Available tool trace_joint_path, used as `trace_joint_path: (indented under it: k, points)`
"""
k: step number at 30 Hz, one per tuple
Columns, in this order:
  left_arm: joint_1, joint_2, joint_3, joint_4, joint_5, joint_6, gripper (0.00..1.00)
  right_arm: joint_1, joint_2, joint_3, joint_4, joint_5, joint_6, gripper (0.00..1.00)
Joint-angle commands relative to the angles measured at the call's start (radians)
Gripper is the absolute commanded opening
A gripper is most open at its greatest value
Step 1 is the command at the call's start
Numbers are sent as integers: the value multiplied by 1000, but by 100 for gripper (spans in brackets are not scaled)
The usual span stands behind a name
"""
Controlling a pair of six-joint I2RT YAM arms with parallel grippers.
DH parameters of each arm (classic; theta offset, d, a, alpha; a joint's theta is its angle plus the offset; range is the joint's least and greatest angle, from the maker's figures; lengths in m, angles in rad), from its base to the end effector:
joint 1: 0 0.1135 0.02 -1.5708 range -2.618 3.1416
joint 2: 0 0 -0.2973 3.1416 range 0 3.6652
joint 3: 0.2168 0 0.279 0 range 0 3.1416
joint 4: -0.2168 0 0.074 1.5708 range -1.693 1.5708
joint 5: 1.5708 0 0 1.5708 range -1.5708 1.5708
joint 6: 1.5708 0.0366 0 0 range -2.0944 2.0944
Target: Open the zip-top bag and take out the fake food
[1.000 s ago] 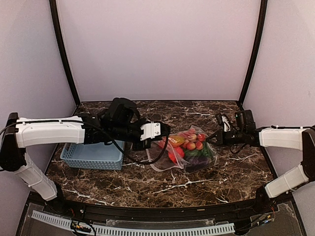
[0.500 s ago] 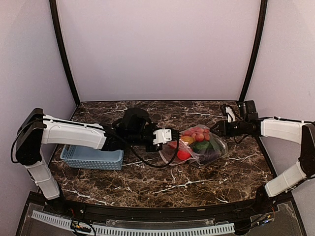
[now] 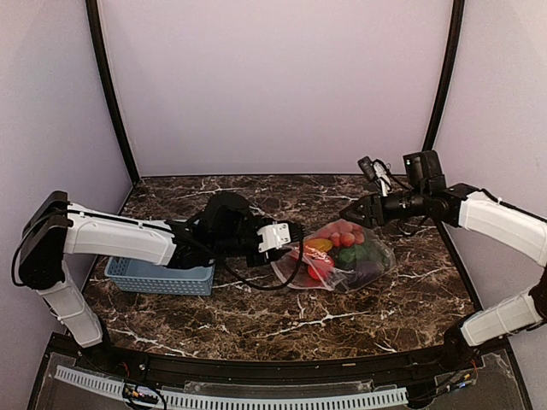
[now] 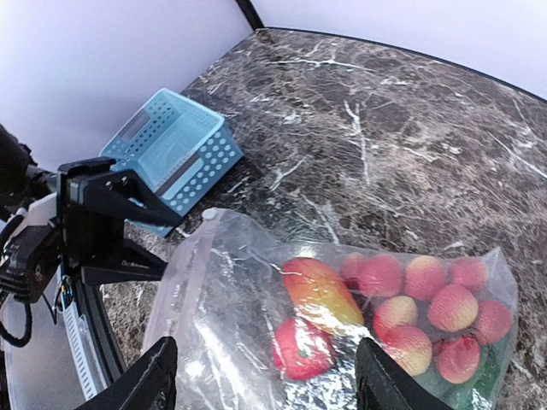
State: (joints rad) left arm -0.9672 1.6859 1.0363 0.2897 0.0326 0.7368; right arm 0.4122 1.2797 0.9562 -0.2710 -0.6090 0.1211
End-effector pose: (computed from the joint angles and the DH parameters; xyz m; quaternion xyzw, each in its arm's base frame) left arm 0.2323 -0.3390 0.2529 0.6249 0.5344 -0.0787 0.5637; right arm 0.2649 0.1387 0.3103 -0.2613 0.8133 0.3733 0.3618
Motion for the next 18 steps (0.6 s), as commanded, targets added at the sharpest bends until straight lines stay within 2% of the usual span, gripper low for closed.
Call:
trace_joint_path:
  k: [1, 8, 10, 13, 18]
  points:
    - [-6, -154, -61, -12, -86, -112, 51, 110, 34, 106, -109, 31, -56, 68]
    - [-4, -326, -216, 23, -196, -328, 64, 275, 146, 241, -230, 129, -114, 67]
    - [-4, -372, -245, 13, -221, -392, 75, 320, 175, 266, -252, 153, -115, 67]
    - [-4, -441, -273, 0, -251, -497, 82, 390, 227, 295, -280, 206, -138, 67]
    - [-2, -511, -293, -39, -447, -624, 94, 508, 315, 331, -307, 337, -121, 66]
